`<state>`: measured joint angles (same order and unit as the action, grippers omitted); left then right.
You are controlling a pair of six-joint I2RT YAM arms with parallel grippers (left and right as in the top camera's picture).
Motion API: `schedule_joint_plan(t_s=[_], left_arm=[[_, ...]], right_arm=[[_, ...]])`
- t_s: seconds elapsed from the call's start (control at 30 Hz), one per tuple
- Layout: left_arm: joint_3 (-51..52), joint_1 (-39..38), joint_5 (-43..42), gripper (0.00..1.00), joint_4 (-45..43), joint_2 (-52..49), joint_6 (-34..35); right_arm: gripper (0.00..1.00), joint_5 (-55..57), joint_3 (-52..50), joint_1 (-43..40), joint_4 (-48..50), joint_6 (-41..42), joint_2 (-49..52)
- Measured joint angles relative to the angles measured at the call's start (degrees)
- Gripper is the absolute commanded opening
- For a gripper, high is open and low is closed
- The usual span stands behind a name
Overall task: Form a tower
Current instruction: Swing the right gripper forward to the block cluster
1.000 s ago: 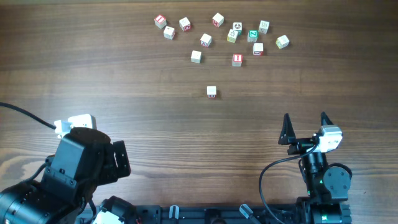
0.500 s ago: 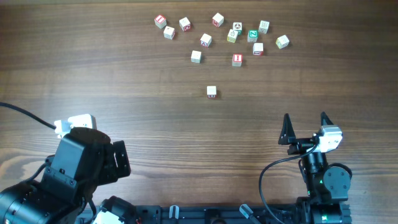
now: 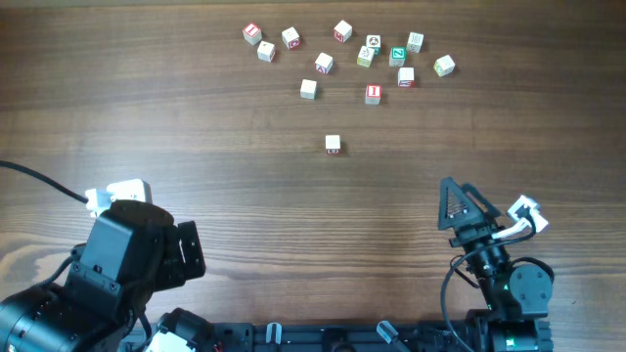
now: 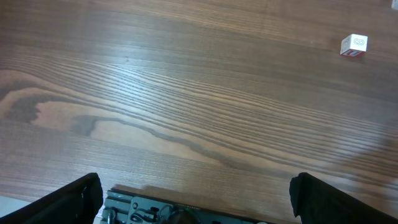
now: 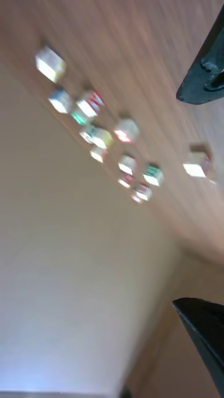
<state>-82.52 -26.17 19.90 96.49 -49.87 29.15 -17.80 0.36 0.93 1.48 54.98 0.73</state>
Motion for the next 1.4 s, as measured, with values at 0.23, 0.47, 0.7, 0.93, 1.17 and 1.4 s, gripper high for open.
schedule_joint_plan(t_s=[0.23, 0.47, 0.7, 0.93, 1.17, 1.4], left_arm=[[0.0, 0.0, 0.0, 1.00, 0.0, 0.0, 0.0], [0.0, 0.0, 0.0, 1.00, 0.0, 0.0, 0.0], [0.0, 0.0, 0.0, 1.00, 0.0, 0.0, 0.0], [0.0, 0.0, 0.0, 1.00, 0.0, 0.0, 0.0], [0.0, 0.0, 0.0, 1.00, 0.0, 0.0, 0.0], [0.0, 0.0, 0.0, 1.00, 0.0, 0.0, 0.0]], right_arm=[[0.99, -12.9, 0.2, 0.0, -1.5, -6.3, 3.8], [1.00, -12.4, 19.3, 0.0, -17.6, -20.7, 24.6], [0.99, -10.0, 36.0, 0.0, -27.9, -28.6, 42.4], [1.00, -9.9, 39.5, 0.0, -30.4, -30.6, 45.0], [1.00, -7.9, 59.3, 0.0, -46.7, -36.9, 64.5], [1.00, -12.2, 66.9, 0.0, -45.4, -38.4, 71.5]])
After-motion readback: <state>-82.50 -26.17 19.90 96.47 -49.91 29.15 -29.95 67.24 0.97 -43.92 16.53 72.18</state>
